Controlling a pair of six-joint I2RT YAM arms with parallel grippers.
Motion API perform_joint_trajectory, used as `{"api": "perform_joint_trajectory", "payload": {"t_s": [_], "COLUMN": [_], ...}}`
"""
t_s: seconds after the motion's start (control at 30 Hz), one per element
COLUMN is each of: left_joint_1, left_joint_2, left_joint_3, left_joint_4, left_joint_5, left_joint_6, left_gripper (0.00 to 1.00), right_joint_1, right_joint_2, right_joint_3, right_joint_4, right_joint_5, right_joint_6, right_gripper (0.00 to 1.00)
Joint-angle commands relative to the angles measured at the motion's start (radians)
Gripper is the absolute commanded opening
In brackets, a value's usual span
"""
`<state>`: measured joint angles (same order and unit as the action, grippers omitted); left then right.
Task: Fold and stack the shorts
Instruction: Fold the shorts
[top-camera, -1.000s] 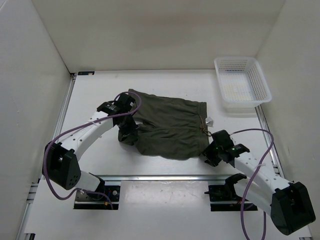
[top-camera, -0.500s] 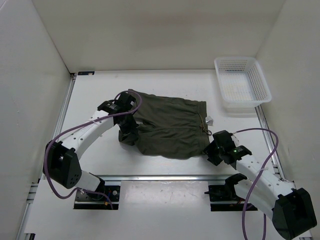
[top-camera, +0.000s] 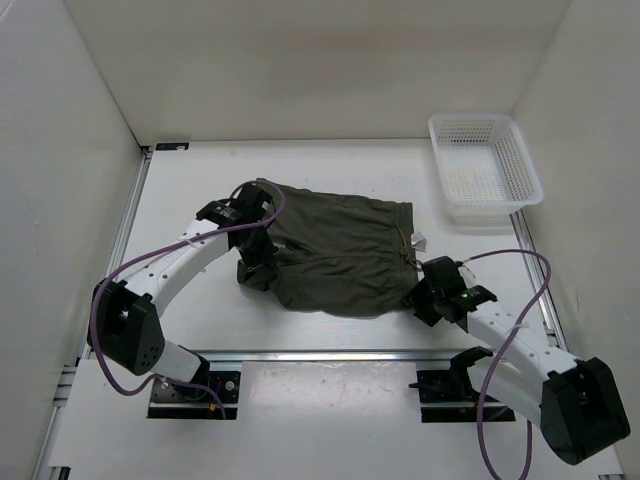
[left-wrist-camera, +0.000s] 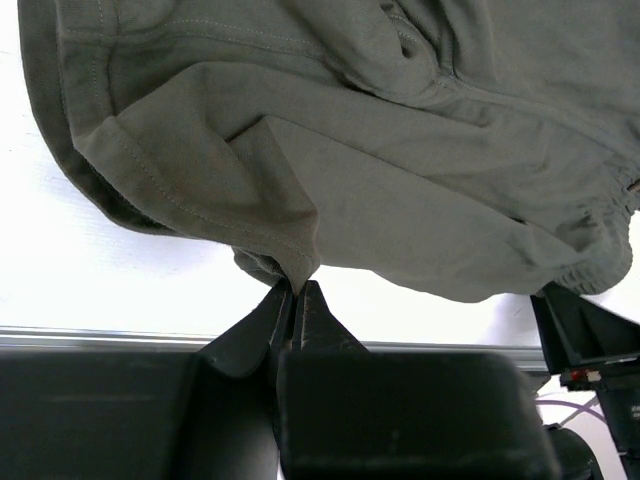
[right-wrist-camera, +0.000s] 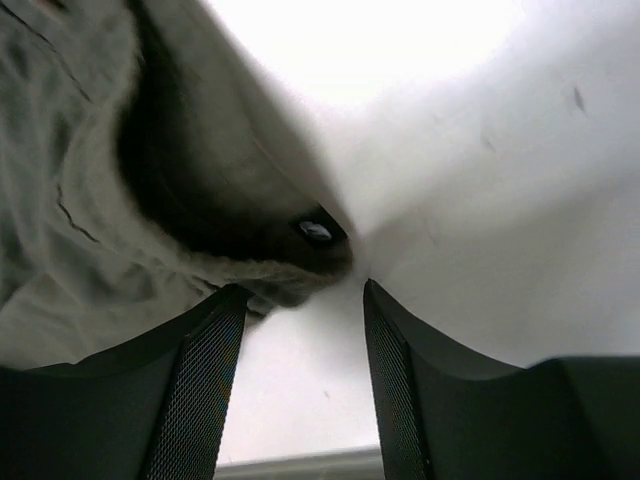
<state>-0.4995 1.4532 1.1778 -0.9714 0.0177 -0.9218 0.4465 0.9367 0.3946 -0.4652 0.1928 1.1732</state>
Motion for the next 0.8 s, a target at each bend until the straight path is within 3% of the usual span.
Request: {"api": "perform_joint_trajectory", "payload": {"t_s": [0.0, 0.23, 0.37, 0.5, 0.77], "left_joint_1": [-0.004, -0.004, -0.004, -0.004, 0.033], "left_joint_2": [-0.004, -0.004, -0.004, -0.004, -0.089], "left_joint_3": [0.033, 0.033, 0.023, 0.023, 0.005], "left_joint_4": [0.008, -0.001, -0.001, -0.01, -0.078], "left_joint_5": [-0.015, -0.024, -0.033, -0.053, -0.091], "left_joint_6": [0.006, 0.015, 0.015, 0.015, 0.024], "left_gripper": [0.1, 0.1, 0.1, 0.1, 0.1], "right_joint_1": [0.004, 0.017, 0.043, 0.052, 0.052], "right_joint_2": [0.1, 0.391, 0.479, 0.459, 0.206], "right_joint_3": [0.042, 0.199, 0.277, 0.299, 0.311], "right_joint_4": [0.071, 0.013, -0.035, -0.094, -0.303], "right_joint_5": [0.057, 0.091, 0.128, 0.169, 0.201], "right_joint_6": [-0.023, -0.044, -0.044, -0.033, -0.087], "right_gripper": [0.56, 0.43, 0.19, 0.02, 0.0]}}
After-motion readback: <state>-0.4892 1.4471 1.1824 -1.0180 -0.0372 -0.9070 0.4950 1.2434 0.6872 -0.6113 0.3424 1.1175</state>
